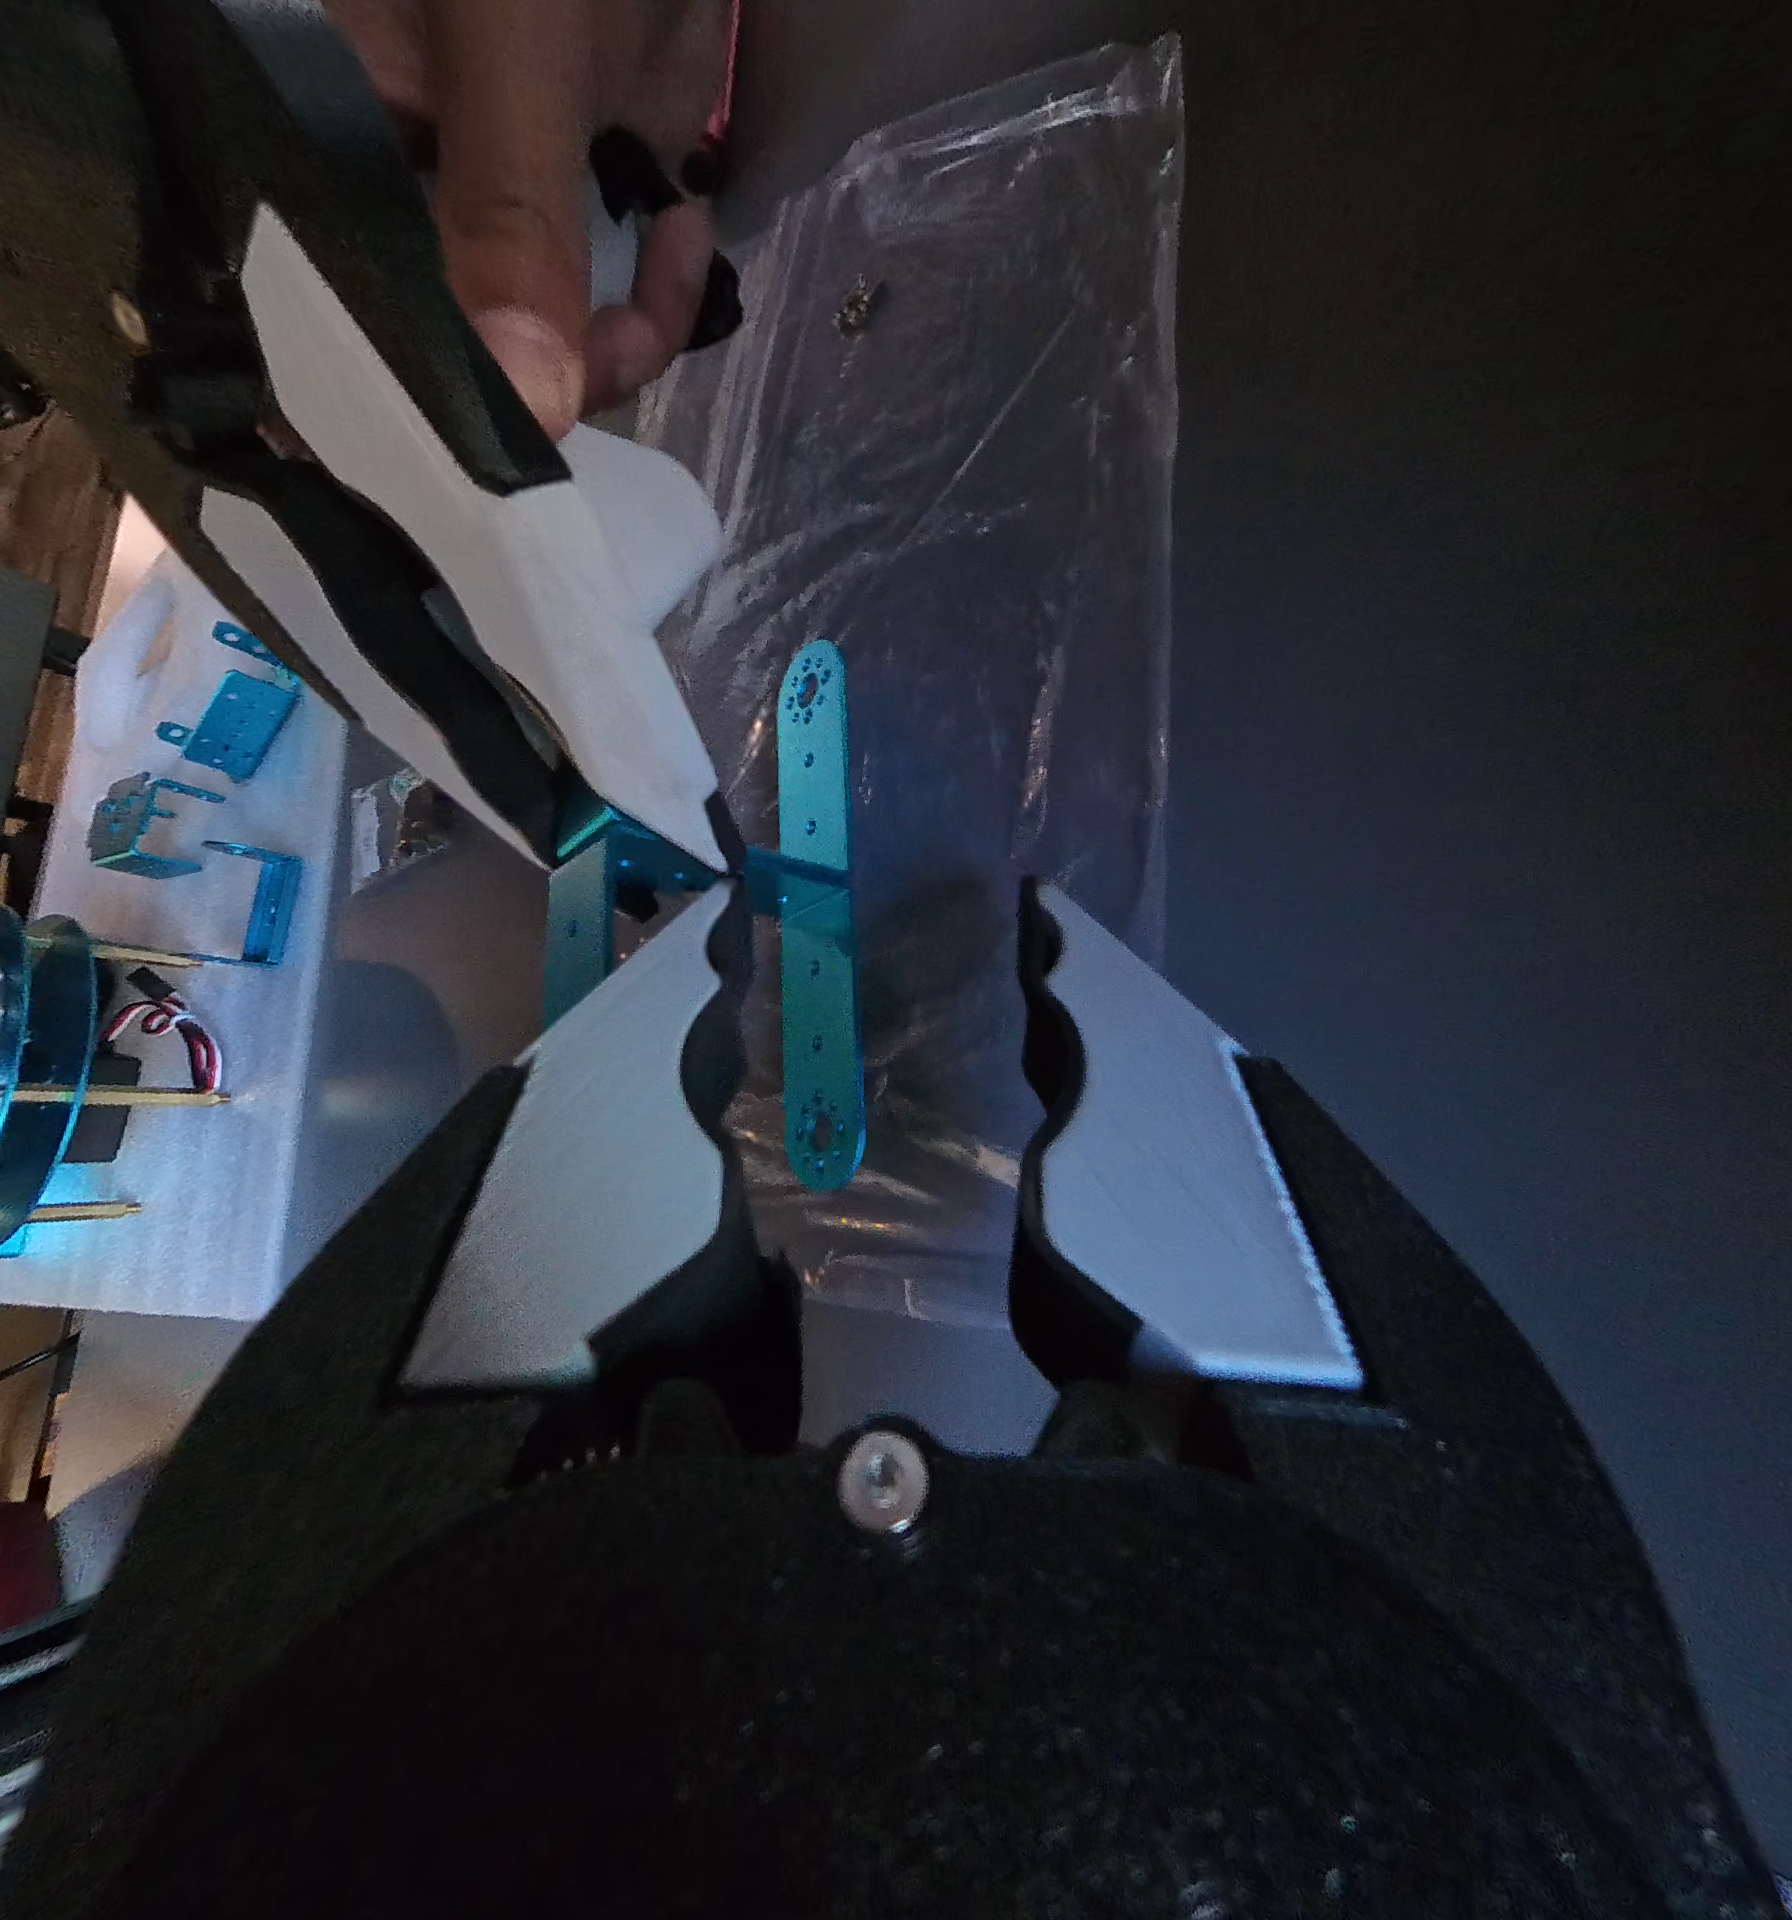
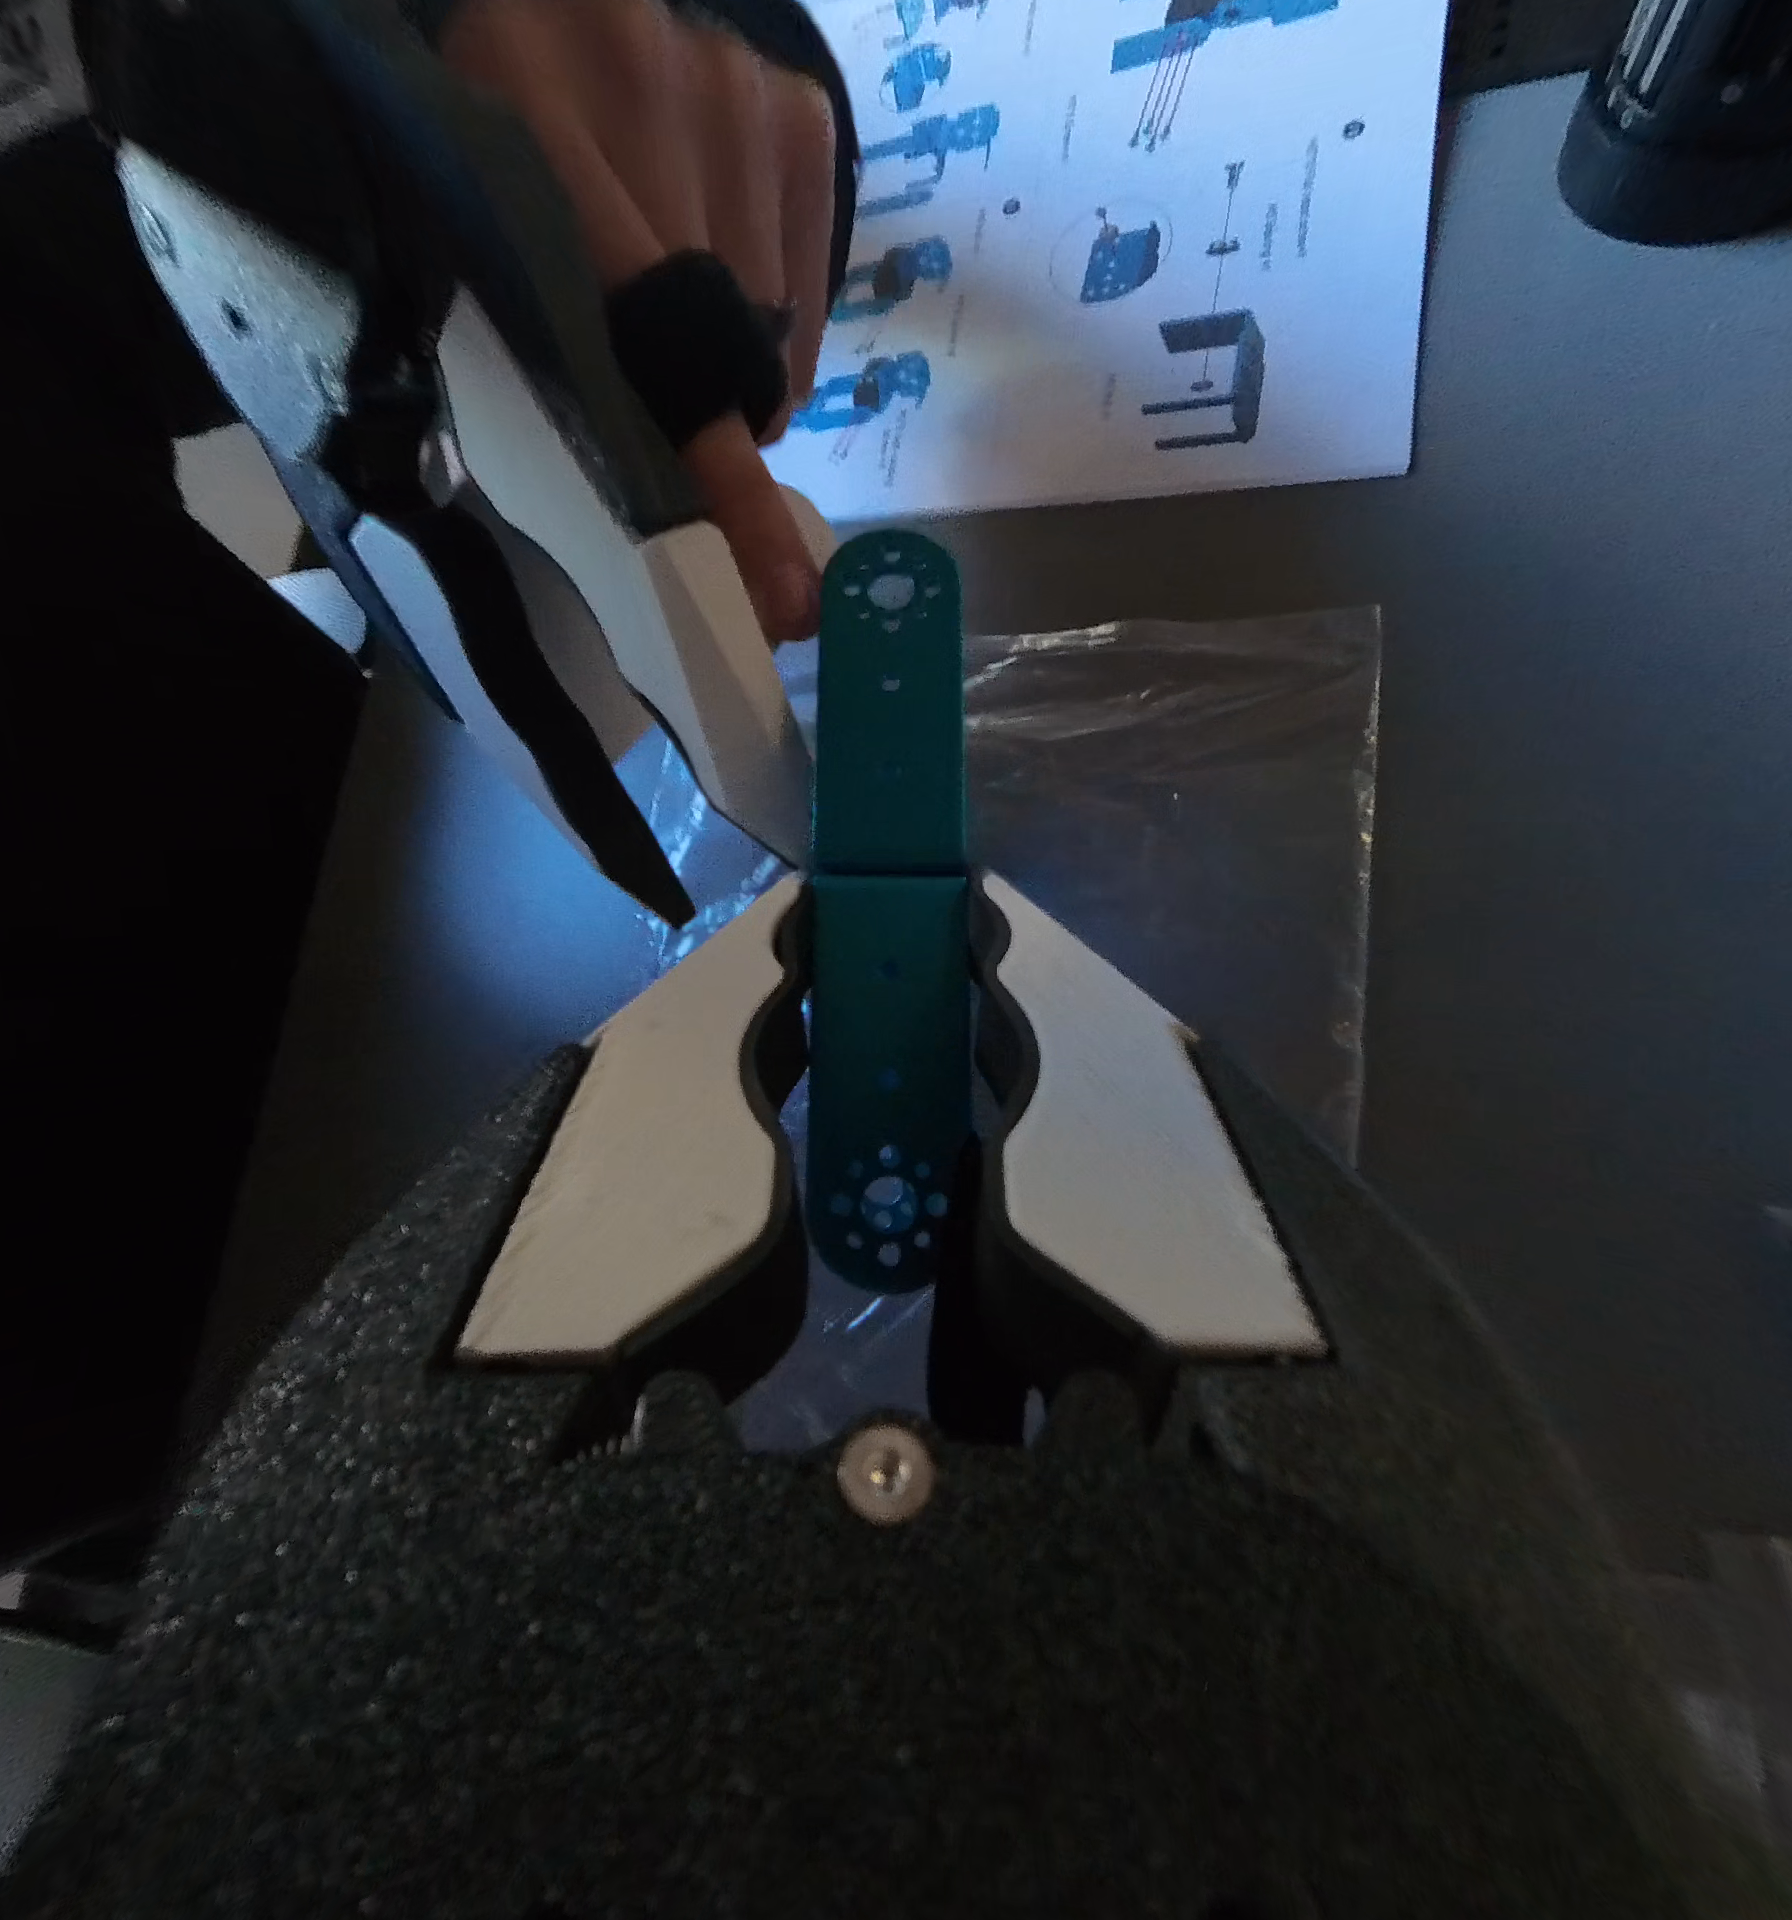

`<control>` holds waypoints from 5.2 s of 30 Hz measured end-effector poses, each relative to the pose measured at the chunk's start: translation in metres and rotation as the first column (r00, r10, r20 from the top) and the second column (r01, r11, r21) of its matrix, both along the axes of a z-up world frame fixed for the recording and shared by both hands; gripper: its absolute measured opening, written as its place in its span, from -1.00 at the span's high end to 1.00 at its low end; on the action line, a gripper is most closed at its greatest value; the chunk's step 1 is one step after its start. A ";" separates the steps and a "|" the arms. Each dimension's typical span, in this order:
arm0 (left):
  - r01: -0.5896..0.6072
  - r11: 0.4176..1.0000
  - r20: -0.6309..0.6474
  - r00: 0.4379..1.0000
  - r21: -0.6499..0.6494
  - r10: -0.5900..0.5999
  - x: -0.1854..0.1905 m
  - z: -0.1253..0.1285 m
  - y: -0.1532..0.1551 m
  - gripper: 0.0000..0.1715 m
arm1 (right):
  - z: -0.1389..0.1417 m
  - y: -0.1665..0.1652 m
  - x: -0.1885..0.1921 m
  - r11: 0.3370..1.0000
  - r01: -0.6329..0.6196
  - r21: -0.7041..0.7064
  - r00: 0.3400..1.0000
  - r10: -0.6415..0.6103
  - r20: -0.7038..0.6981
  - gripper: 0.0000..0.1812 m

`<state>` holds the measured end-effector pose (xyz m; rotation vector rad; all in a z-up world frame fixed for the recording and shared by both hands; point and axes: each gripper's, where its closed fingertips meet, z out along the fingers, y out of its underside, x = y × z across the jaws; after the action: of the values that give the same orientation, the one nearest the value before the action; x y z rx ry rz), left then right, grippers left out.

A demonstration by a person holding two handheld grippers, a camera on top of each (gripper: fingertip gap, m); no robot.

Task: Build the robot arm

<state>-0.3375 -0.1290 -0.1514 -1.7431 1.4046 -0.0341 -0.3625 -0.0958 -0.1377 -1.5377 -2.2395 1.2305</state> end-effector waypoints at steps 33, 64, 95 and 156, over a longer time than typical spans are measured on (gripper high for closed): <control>-0.288 0.933 -0.168 0.930 0.215 0.326 -0.011 -0.006 0.015 0.34 | 0.004 0.008 0.002 0.999 0.036 -0.021 0.997 -0.037 -0.063 0.71; -0.244 0.930 -0.165 0.941 0.274 0.296 -0.008 -0.011 0.025 0.66 | 0.003 0.003 0.003 0.999 0.030 -0.042 0.998 -0.032 -0.047 0.71; -0.206 0.942 -0.139 0.959 0.266 0.249 0.002 0.010 0.014 0.80 | 0.003 -0.003 0.003 0.999 0.022 -0.045 0.999 -0.023 -0.036 0.71; -0.153 0.937 0.217 0.949 -0.315 0.228 -0.031 0.009 0.054 0.68 | 0.000 0.028 0.002 0.964 -0.171 0.204 0.977 0.194 -0.094 0.71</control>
<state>-0.3685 -0.0750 -0.1421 -2.0344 1.0796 -0.3633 -0.3607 -0.0677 -0.1373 -1.1841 -2.3887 1.0726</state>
